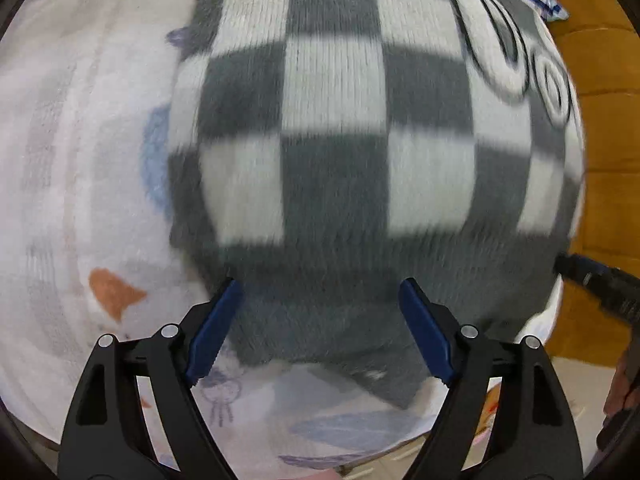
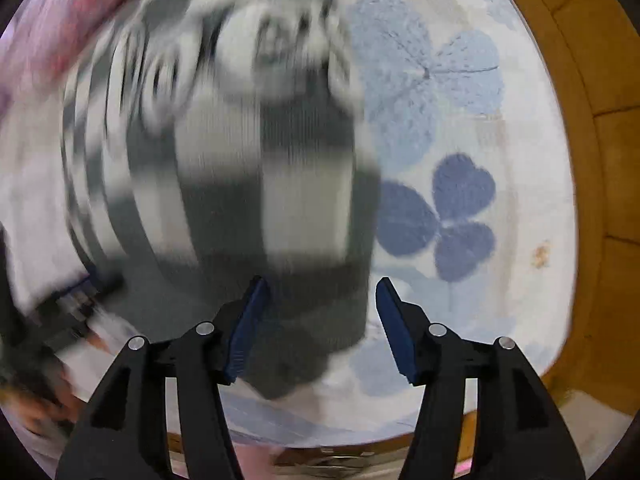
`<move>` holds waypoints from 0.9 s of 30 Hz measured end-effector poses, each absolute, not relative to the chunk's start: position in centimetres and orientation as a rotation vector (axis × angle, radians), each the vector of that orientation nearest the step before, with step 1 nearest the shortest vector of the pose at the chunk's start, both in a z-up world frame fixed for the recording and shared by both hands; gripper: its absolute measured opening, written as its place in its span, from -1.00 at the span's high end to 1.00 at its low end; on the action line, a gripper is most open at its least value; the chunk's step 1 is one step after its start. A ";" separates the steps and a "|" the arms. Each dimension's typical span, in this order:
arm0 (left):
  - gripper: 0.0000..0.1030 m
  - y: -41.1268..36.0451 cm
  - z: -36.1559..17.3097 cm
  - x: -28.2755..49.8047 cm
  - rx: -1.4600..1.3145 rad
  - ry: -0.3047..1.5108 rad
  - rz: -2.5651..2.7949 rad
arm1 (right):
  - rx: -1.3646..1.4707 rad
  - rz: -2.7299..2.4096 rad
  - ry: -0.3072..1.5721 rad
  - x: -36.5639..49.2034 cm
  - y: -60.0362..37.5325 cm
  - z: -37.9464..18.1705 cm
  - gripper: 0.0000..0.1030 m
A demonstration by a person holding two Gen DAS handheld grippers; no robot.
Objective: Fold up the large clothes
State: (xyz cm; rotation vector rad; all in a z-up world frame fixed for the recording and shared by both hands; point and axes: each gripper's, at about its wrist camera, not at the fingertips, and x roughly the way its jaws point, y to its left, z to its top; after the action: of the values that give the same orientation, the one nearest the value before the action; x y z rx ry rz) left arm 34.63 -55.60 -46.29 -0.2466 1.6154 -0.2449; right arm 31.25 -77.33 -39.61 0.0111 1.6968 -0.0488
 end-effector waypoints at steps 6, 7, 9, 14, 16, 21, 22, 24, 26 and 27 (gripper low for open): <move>-0.65 -55.7 -45.4 32.3 -0.250 1.545 -0.261 | 0.168 -0.096 1.702 27.8 -78.6 -42.5 -0.08; -0.65 -55.6 -44.1 31.8 -0.242 1.513 -0.255 | 0.206 -0.069 1.658 27.3 -78.8 -40.7 -0.08; -0.65 -55.7 -42.6 31.2 -0.228 1.515 -0.246 | 0.234 -0.048 1.592 26.8 -79.0 -38.2 -0.08; -0.65 -55.5 -38.9 31.1 -0.213 1.493 -0.224 | 0.266 0.042 1.473 25.7 -77.5 -31.8 -0.30; -0.65 -54.8 -37.1 31.0 -0.219 1.468 -0.222 | 0.272 0.073 1.432 25.5 -76.6 -29.5 -0.35; -0.65 -54.0 -32.4 32.3 -0.171 1.379 -0.250 | 0.220 0.102 1.323 25.4 -74.8 -25.4 -0.57; -0.65 -53.9 -31.1 31.9 -0.152 1.355 -0.249 | 0.217 0.111 1.308 25.1 -74.4 -24.4 -0.65; -0.65 -53.3 -28.6 30.8 -0.137 1.313 -0.243 | 0.224 0.127 1.276 24.5 -73.9 -23.1 -0.67; -0.65 -52.7 -25.6 29.9 -0.118 1.257 -0.241 | 0.235 0.118 1.221 24.0 -73.5 -21.4 -0.73; -0.65 -52.4 -24.3 29.6 -0.107 1.233 -0.237 | 0.243 0.113 1.194 23.6 -73.2 -20.5 -0.74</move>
State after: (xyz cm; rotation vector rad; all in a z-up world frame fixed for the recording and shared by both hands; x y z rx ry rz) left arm 29.55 -52.40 -24.33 -0.1069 1.2329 -0.2375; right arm 23.62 -73.21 -20.46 0.2435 1.1936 0.1130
